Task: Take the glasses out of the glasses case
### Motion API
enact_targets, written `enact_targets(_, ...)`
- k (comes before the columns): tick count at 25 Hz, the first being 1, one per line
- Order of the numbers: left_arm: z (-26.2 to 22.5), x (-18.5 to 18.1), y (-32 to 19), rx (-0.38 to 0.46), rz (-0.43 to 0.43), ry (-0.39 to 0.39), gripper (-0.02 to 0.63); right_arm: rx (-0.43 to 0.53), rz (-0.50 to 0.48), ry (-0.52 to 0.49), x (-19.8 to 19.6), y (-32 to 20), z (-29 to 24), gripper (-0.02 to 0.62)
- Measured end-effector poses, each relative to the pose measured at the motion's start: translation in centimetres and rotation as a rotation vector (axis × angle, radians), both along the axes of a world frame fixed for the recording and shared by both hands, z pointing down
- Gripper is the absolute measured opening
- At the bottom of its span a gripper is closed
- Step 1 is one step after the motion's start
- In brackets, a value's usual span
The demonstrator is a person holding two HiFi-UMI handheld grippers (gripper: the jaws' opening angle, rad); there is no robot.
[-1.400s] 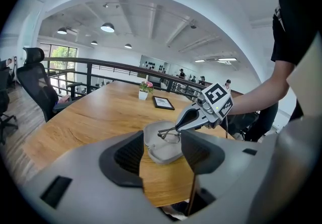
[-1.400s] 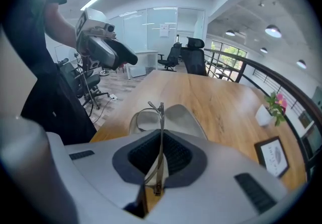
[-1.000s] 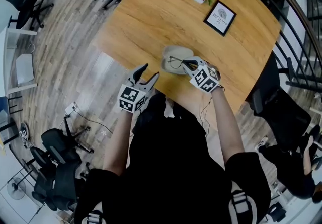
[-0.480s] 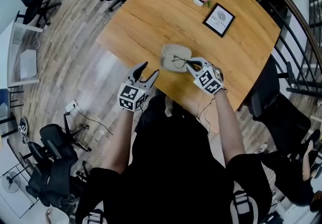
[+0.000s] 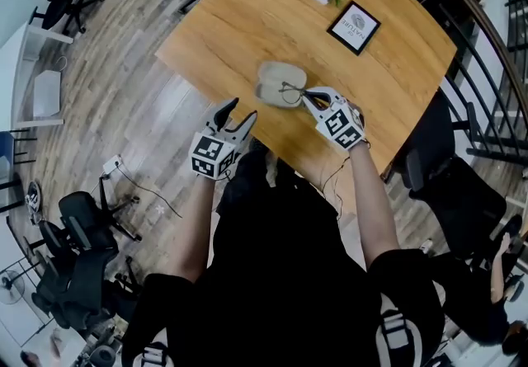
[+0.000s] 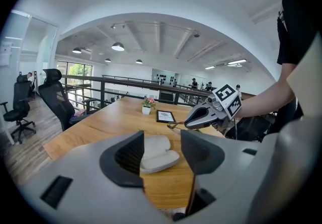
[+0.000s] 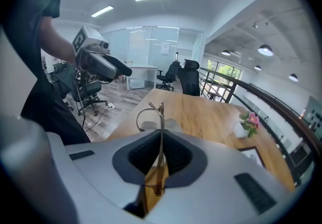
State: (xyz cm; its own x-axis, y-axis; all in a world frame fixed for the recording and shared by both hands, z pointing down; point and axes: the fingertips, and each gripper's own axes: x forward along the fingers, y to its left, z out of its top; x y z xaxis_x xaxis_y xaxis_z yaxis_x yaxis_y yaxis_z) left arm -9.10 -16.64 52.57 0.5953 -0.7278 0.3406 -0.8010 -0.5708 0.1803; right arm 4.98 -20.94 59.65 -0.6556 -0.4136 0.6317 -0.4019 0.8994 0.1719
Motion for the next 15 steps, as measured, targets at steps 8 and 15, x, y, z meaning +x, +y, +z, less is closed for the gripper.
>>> enact_targets(8, -1.1, 1.5, 2.0, 0.024, -0.015, -0.020, 0.247, 0.020, -0.002, -0.040, 1.2, 1.2, -1.4, 0.025)
enact_targets(15, -1.2, 2.3, 3.9, 0.029, -0.017, -0.030, 0.247, 0.038, -0.004, -0.079, 1.6, 2.2, -2.5, 0.023)
